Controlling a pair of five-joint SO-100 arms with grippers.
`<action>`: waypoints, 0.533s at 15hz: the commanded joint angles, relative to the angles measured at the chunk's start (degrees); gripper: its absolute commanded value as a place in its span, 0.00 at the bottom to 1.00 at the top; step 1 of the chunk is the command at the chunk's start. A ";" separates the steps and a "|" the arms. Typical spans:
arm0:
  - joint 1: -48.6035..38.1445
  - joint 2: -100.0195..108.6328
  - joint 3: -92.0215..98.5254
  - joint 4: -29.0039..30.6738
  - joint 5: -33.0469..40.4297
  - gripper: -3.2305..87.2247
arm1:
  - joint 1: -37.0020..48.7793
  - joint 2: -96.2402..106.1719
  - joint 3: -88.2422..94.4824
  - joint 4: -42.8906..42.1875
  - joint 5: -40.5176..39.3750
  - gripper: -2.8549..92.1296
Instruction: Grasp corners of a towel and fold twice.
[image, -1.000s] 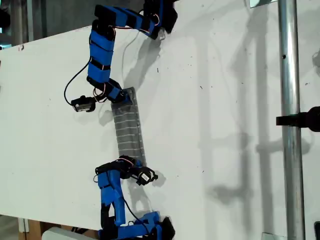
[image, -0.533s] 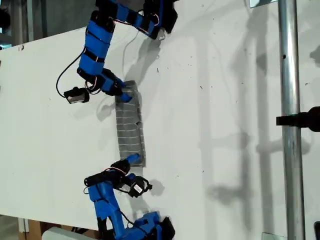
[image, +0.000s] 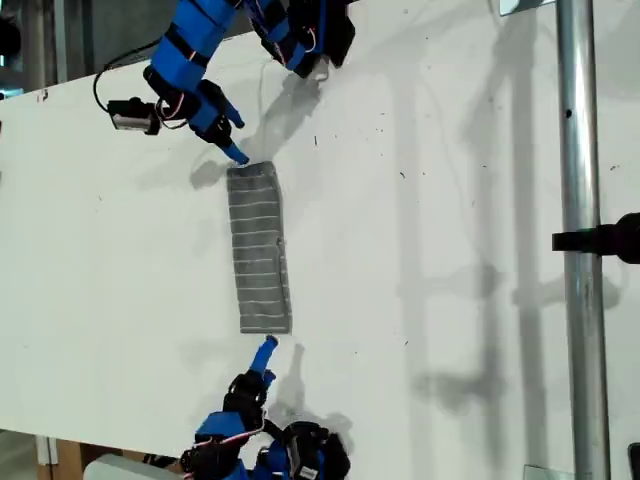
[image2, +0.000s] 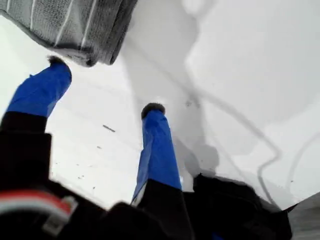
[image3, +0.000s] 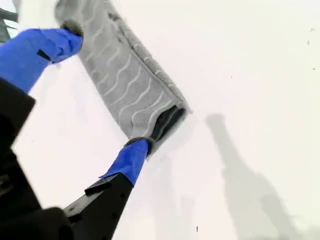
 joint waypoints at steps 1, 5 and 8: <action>6.77 31.82 15.29 -7.73 -1.58 0.19 | -11.87 21.88 10.81 0.35 9.93 0.35; 14.50 56.25 38.23 -15.21 -6.77 0.01 | -33.49 52.82 31.90 -0.44 30.23 0.27; 13.89 56.25 48.87 -17.67 -2.02 0.01 | -36.65 62.49 39.55 0.09 36.47 0.22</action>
